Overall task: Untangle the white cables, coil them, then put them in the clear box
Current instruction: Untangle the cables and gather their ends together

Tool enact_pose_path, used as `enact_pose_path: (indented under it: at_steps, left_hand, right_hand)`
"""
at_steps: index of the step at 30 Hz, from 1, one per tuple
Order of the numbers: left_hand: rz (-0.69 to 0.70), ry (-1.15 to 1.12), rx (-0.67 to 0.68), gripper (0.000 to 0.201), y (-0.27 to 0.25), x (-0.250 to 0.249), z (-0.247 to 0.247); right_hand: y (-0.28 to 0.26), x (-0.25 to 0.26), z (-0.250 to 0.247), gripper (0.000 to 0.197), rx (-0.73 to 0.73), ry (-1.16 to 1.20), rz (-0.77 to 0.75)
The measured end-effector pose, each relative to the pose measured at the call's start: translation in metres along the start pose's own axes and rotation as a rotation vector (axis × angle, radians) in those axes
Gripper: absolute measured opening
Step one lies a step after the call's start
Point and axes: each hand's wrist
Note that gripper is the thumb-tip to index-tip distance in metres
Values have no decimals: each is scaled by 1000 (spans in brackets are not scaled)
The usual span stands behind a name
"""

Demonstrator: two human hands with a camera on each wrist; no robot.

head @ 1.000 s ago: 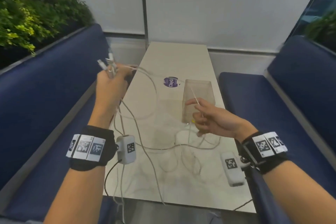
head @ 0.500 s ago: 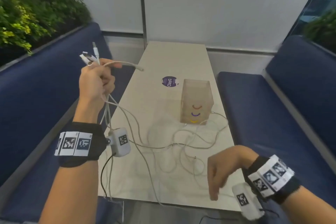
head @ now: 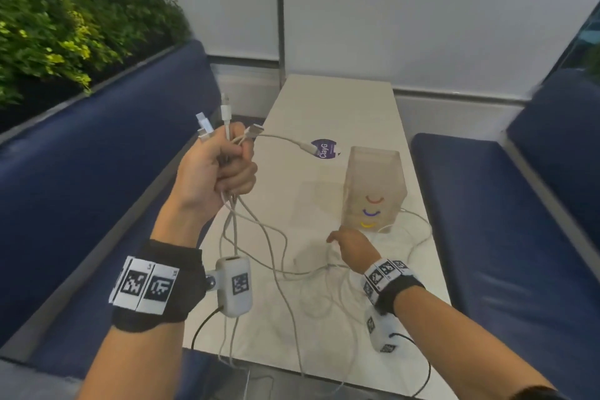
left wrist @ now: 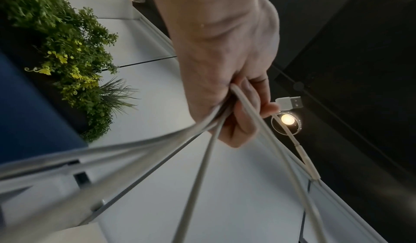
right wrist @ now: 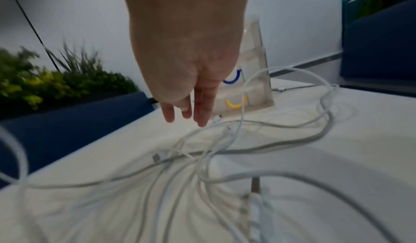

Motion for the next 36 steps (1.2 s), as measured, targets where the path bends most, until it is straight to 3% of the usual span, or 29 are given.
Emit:
enact_pose_path:
  at_steps: [9,16,19,23,26,33,36]
  left_hand:
    - [-73,-15,-15,12,-15,7,-22]
    - [-100,30,-55,26,-1,25,-11]
    - [-138,87,-97,30,5,36,-3]
    - [-193,119,-147,31,12,53,9]
    - [-213,161,-219,41,20,67,24]
    - [-132,243,-216,28,37,91,63]
    - [-108,175,-382,31,42,102,75]
  right_hand:
    - [34,3,25,17,91,-157,-224]
    - [26,-4,29,17,7,-234,-310]
    - [29,0,17,9,-159,-56,-251]
    - [29,15,-24,6,-494,334,-69]
    - [18,40,-64,8,-657,444,-125]
    - [-20,100,-115,11,-479,909,-257]
    - [-30,106,-122,8,-415,1117,-246]
Point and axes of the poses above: each hand's wrist, its own y-axis towards the middle knuckle, its own z-axis out of the palm, x = y × z
